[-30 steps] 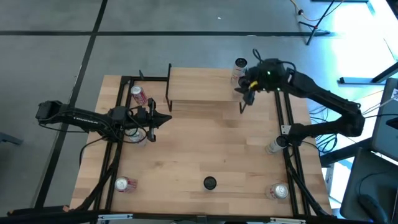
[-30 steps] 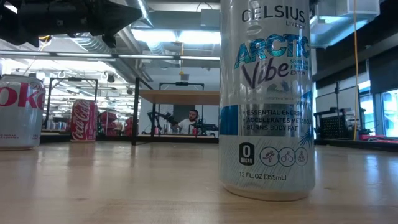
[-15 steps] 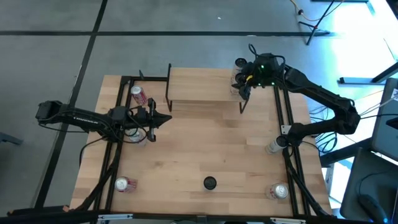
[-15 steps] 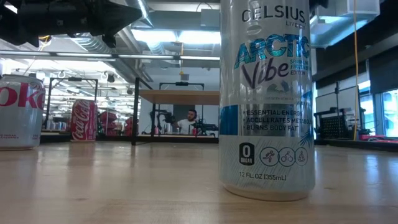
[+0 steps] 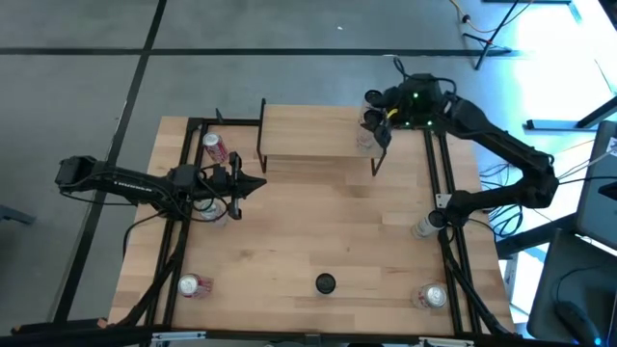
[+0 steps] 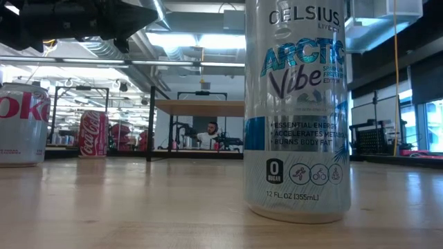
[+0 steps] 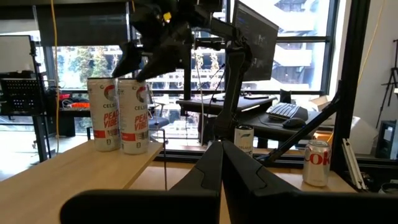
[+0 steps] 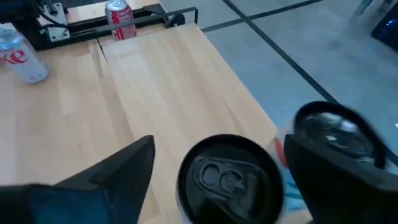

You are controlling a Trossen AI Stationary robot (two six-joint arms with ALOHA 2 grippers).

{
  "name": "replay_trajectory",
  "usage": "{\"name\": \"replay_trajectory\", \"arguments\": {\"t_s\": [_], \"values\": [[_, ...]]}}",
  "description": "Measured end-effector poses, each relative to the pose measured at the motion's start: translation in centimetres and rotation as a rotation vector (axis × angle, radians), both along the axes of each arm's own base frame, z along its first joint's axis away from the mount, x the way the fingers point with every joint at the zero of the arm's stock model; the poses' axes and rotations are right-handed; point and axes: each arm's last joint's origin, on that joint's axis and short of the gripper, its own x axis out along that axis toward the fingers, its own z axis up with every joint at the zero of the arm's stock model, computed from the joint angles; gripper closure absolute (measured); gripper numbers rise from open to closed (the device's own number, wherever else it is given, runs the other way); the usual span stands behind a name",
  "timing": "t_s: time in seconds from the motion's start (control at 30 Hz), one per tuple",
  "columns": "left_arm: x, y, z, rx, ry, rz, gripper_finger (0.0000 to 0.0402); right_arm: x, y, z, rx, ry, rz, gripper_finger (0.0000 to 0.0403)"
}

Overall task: Place canned beverage on shelf
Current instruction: Put the white blue soda can on the shelf

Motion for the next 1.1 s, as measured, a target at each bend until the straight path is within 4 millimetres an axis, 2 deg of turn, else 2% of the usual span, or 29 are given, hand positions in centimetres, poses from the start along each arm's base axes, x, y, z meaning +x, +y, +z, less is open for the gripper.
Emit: {"name": "replay_trajectory", "arguments": {"t_s": [0.1, 0.2, 0.37, 0.57, 0.7, 0.87, 1.1], "values": [[0.0, 0.0, 0.0, 0.001, 0.000, 0.000, 0.0401, -1.0, 0.7, 1.9, 0.014, 0.018, 0.005, 0.0078], [0.0, 0.0, 0.0, 0.003, 0.000, 0.000, 0.0401, -1.7, 2.4, 2.9, 0.060, 0.012, 0.071, 0.0084], [0.0, -0.2, 0.0, 0.027, 0.002, -0.053, 0.0401, -1.4, 6.3, 1.7, 0.104, -0.016, 0.224, 0.0091], [0.1, -1.1, 0.2, 0.033, -0.001, -0.142, 0.0401, 0.8, 11.3, -2.9, 0.093, -0.022, 0.387, 0.0095], [1.1, -2.2, 0.7, 0.066, 0.012, -0.199, 0.0401, 2.1, 15.0, -6.5, 0.040, -0.041, 0.490, 0.0095], [3.5, -3.8, 1.3, 0.102, 0.056, -0.264, 0.0401, 2.4, 18.5, -10.3, -0.006, -0.140, 0.600, 0.0095], [7.4, -6.2, 3.1, 0.119, 0.057, -0.418, 0.0401, 1.7, 21.5, -13.8, 0.002, -0.262, 0.717, 0.0095]]}}
